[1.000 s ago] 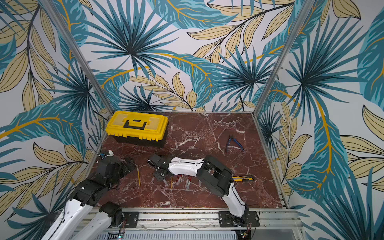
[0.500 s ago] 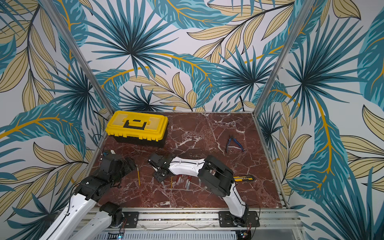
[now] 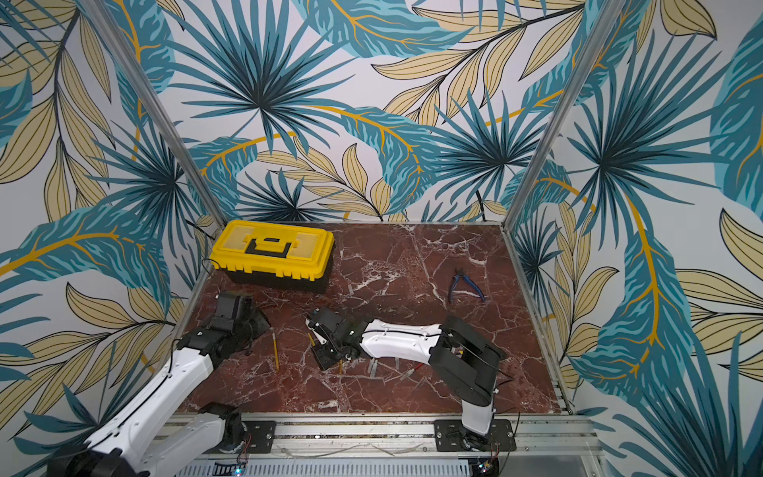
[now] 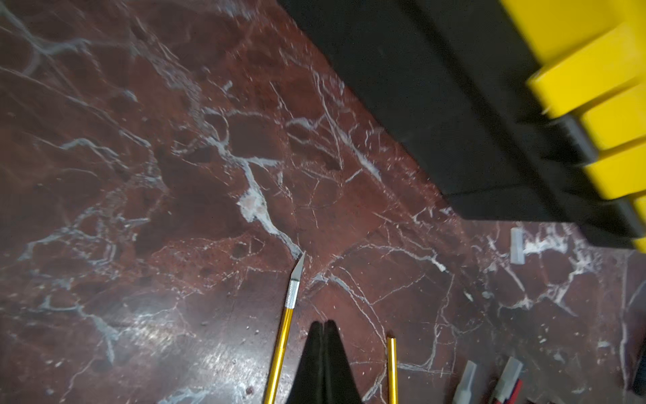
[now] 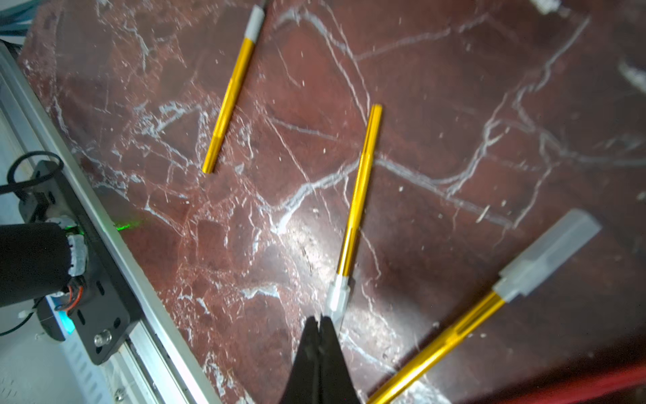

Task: Remove protective caps from carving knives
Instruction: Adjust the carving knife at the center of the board.

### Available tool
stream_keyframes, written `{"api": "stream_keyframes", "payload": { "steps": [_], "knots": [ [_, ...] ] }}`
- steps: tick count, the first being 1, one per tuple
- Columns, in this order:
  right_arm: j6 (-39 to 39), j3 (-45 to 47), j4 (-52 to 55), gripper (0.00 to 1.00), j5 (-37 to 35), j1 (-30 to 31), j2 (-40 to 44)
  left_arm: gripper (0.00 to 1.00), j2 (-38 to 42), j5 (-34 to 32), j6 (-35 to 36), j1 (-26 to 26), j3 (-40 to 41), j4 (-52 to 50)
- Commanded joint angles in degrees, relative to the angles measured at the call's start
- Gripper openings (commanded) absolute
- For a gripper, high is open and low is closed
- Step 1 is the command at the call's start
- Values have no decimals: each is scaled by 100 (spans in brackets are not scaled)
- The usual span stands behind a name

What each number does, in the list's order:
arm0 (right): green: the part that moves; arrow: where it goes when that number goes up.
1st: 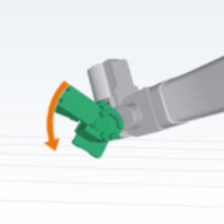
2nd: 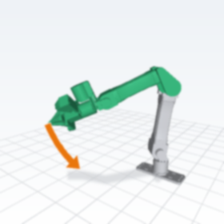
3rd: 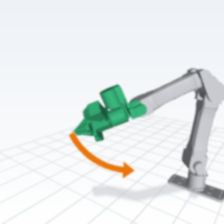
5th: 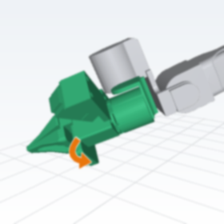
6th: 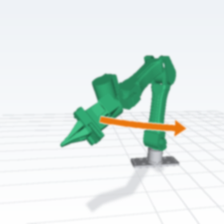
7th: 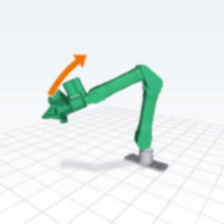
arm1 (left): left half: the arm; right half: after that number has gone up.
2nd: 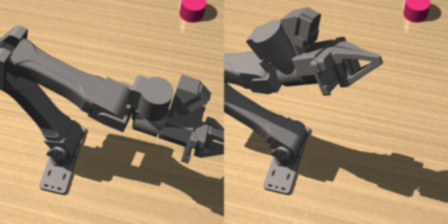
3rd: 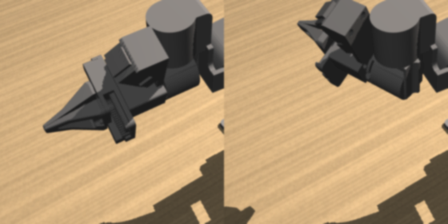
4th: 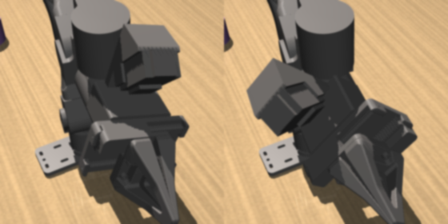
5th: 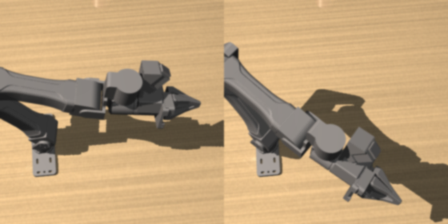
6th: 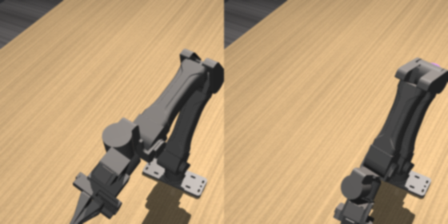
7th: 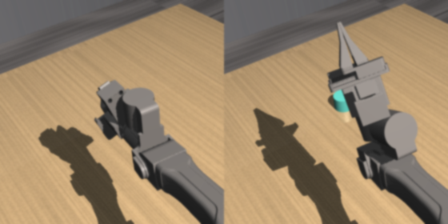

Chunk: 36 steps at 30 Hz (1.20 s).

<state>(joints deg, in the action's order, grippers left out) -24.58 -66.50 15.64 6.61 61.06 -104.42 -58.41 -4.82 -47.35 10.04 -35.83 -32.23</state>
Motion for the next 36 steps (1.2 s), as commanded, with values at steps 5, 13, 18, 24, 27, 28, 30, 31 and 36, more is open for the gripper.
{"api": "stream_keyframes", "payload": {
  "steps": [5, 13, 18, 24, 27, 28, 30, 31, 36],
  "knots": [
    [-412, 469, -245, 0, -71, 456, 161, 0, -1291, 1260, 262, -38, -280, 909],
    [-648, 747, -500, 0, -86, 723, 194, 0, -2326, 1143, 286, 751, -615, 1588],
    [-728, 925, -601, 0, -133, 732, 177, 0, -2926, 1303, 209, 884, -828, 1992],
    [-636, 939, -658, 0, -327, 714, 66, 0, -3292, 1308, 244, 978, -883, 2019],
    [-643, 887, -641, 0, -410, 688, -63, 0, -3347, 1293, 227, 979, -814, 2058],
    [-671, 883, -641, 0, -439, 660, -102, 0, -3342, 1303, 219, 977, -788, 2080],
    [-723, 893, -666, 0, -465, 583, -144, 0, -3326, 1308, 197, 978, -750, 2115],
    [-745, 918, -696, 0, -481, 544, -145, 0, -3317, 1310, 200, 982, -733, 2115],
    [-782, 1003, -887, 0, -337, 259, -163, 0, -3225, 1359, 174, 984, -565, 2118]
  ]
}}
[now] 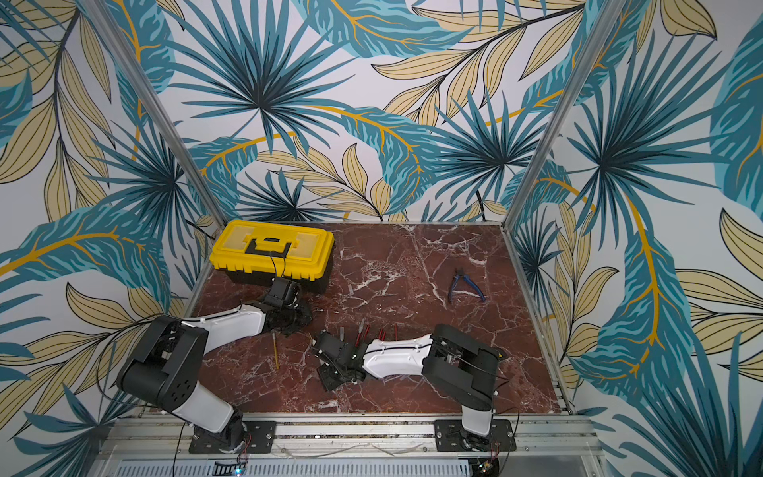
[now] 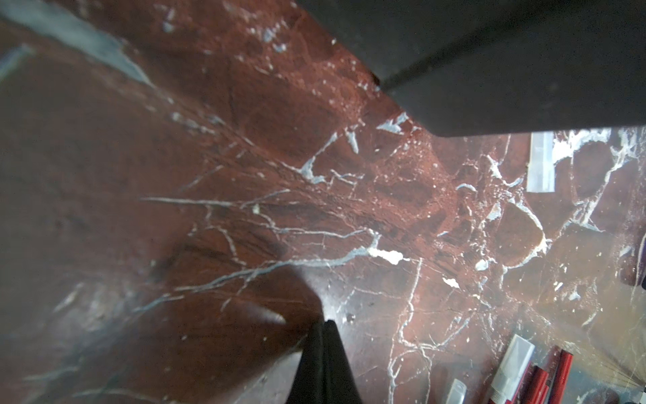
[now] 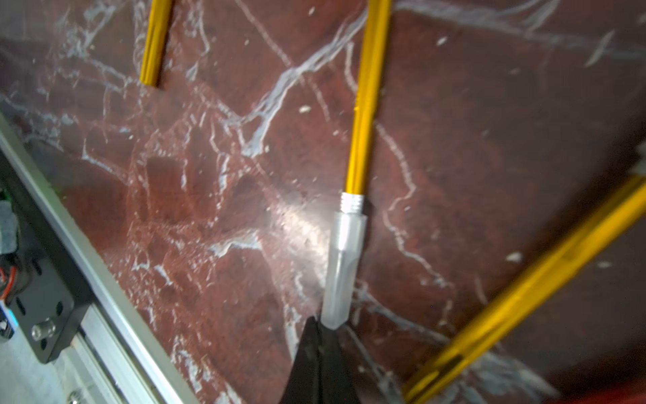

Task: Remove protective caps from carving knives
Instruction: Adjust the carving knife at the center of the board.

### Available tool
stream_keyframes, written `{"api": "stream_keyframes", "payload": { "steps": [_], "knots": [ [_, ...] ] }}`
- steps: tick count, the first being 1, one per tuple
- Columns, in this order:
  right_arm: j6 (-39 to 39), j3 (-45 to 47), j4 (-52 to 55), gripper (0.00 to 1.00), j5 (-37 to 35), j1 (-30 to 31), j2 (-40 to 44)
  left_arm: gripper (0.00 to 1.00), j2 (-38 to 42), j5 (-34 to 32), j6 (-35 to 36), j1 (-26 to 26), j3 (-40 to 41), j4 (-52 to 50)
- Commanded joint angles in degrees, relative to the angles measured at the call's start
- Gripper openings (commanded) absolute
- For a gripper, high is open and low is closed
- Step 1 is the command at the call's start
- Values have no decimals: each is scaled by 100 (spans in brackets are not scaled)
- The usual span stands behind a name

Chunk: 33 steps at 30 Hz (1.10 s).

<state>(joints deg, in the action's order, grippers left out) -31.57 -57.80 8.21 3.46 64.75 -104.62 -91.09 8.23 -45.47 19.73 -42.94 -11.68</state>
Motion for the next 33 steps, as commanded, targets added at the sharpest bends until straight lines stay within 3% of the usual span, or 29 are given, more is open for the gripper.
{"api": "stream_keyframes", "payload": {
  "steps": [1, 13, 23, 33],
  "knots": [
    [-72, 113, -153, 0, -21, -153, -155, 0, 68, 64, -23, 14, 198, 67],
    [76, -158, -154, 0, 139, -540, -325, 0, 592, 51, -86, 12, 955, 72],
    [159, -358, -153, 0, 207, -913, -473, 0, 805, 139, -22, 11, 1069, -123],
    [336, -912, 25, 1, 286, -1078, -862, 0, 1626, 267, -253, 22, 1761, -254]
  ]
}}
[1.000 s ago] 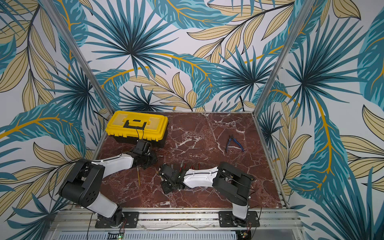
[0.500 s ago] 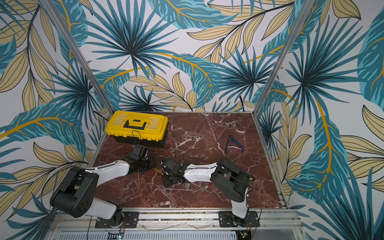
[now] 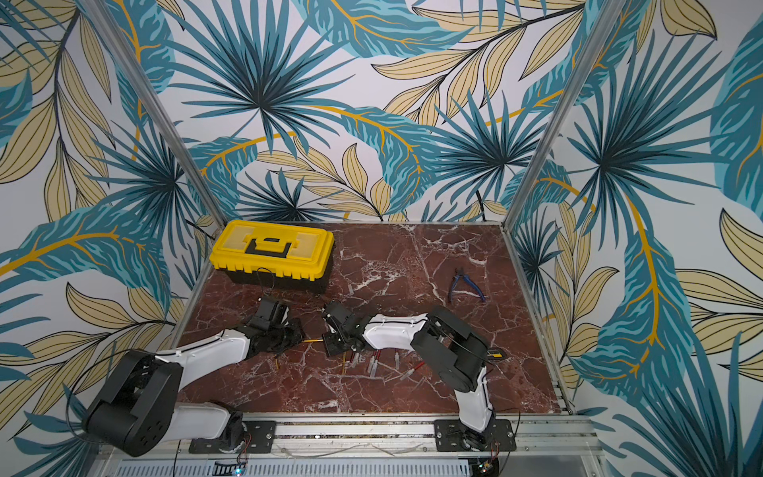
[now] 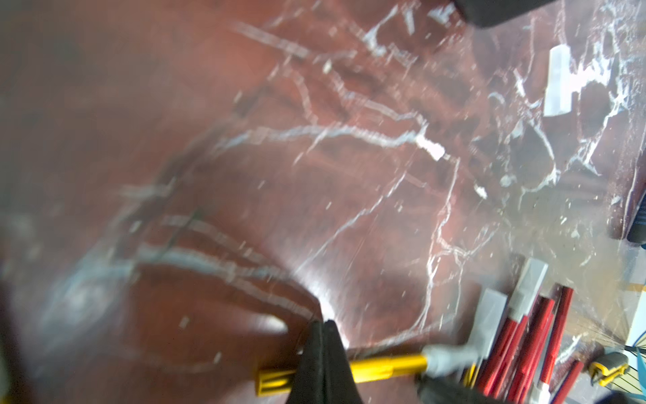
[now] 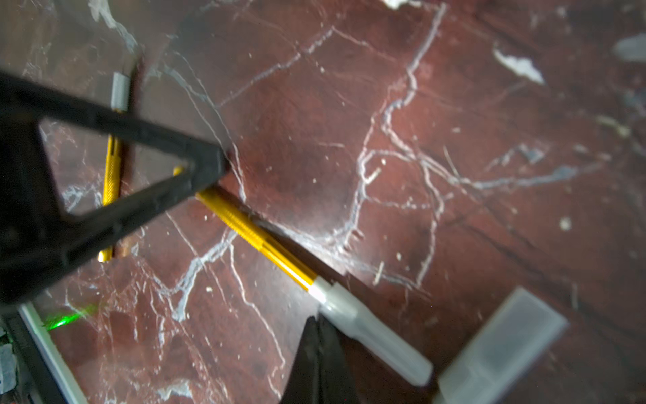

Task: Remove protective caps from carving knives
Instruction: Adjust the carving knife at the center of the board.

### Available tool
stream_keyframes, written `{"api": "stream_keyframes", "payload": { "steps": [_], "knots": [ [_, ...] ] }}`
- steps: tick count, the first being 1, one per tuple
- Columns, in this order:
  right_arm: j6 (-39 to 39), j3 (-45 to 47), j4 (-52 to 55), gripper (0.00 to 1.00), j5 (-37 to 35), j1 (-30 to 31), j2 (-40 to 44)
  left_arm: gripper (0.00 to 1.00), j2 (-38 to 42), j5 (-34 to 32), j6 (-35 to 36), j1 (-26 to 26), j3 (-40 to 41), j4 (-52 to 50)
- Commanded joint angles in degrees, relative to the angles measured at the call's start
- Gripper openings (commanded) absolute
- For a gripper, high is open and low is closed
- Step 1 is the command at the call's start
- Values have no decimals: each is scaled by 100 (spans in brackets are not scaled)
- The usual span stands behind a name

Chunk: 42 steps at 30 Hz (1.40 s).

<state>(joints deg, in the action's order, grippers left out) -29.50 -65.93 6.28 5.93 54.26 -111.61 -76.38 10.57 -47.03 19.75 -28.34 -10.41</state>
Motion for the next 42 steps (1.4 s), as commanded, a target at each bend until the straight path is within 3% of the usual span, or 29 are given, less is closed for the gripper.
{"api": "stream_keyframes", "payload": {
  "steps": [1, 14, 24, 33, 36, 42],
  "knots": [
    [134, -142, 224, 1, 64, -38, -190, 0, 244, 74, -133, 14, 371, -397],
    [138, -301, 233, 2, 90, -60, -330, 0, 944, 371, -586, 284, 771, -402],
    [137, -451, 233, 3, 101, -99, -417, 0, 748, 79, -777, 692, 703, -400],
    [10, -179, 234, 4, -18, -158, -196, 0, 888, -133, -658, 697, 388, -640],
    [-56, -28, 207, 4, -27, -187, 34, 17, 828, -236, -457, 697, 100, -902],
    [-39, 76, 294, 5, -48, -192, 401, 40, 712, -398, -144, 697, -341, -1141]
  ]
}}
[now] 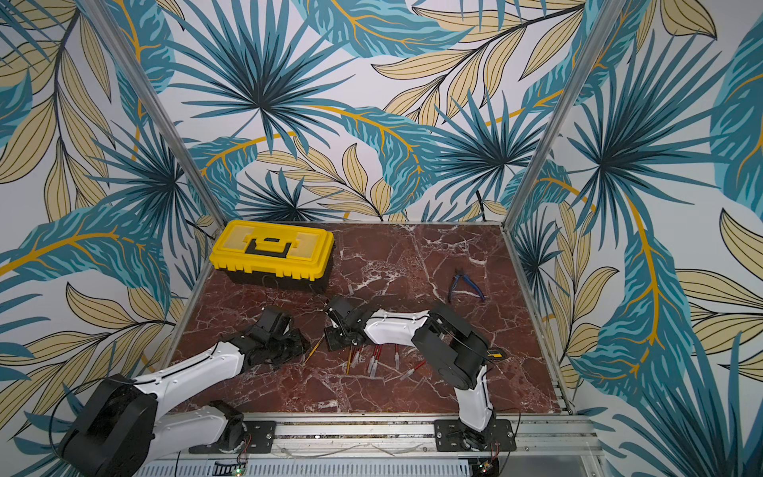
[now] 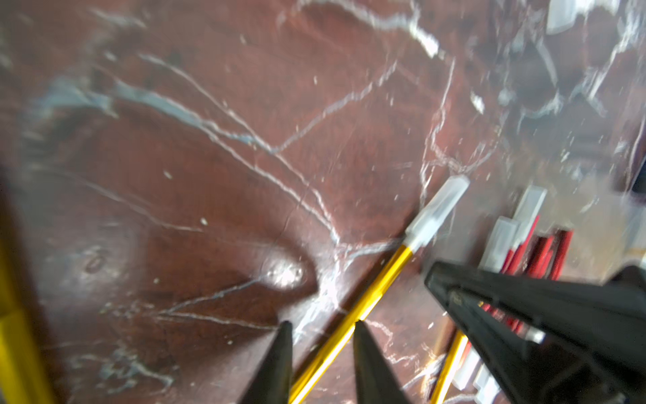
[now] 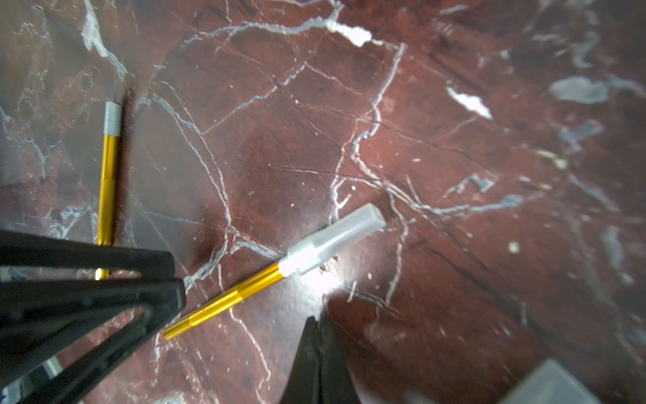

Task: Remove protective caps from carving knives
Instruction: Adjust the carving knife at the center of the board.

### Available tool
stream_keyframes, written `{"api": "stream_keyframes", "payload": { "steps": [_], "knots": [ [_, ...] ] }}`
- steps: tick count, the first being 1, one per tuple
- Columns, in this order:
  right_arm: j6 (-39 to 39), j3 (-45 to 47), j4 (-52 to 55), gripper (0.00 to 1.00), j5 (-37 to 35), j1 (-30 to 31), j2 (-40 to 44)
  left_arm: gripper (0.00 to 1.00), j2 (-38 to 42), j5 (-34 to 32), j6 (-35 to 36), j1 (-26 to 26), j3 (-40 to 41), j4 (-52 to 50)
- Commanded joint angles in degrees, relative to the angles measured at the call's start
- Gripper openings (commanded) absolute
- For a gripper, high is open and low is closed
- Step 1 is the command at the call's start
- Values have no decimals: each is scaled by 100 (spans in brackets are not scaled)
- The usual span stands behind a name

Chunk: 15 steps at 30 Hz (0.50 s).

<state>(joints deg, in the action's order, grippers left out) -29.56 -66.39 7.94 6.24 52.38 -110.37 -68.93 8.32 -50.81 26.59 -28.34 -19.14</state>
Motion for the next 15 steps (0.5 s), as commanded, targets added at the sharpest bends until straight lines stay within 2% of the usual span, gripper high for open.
{"api": "stream_keyframes", "payload": {
  "steps": [1, 3, 11, 15],
  "knots": [
    [-27, 134, 128, 5, -79, -7, 312, 45, -42, -184, 261, 13, -386, -286],
    [-20, 131, 143, 6, -50, -17, 344, 52, -51, -193, 322, 13, -451, -310],
    [3, 114, 205, 6, 6, -87, 380, 66, -13, -15, 645, 22, -585, -376],
    [12, 121, 264, 6, 11, -105, 492, 83, 93, 29, 763, 57, -601, -372]
  ]
}}
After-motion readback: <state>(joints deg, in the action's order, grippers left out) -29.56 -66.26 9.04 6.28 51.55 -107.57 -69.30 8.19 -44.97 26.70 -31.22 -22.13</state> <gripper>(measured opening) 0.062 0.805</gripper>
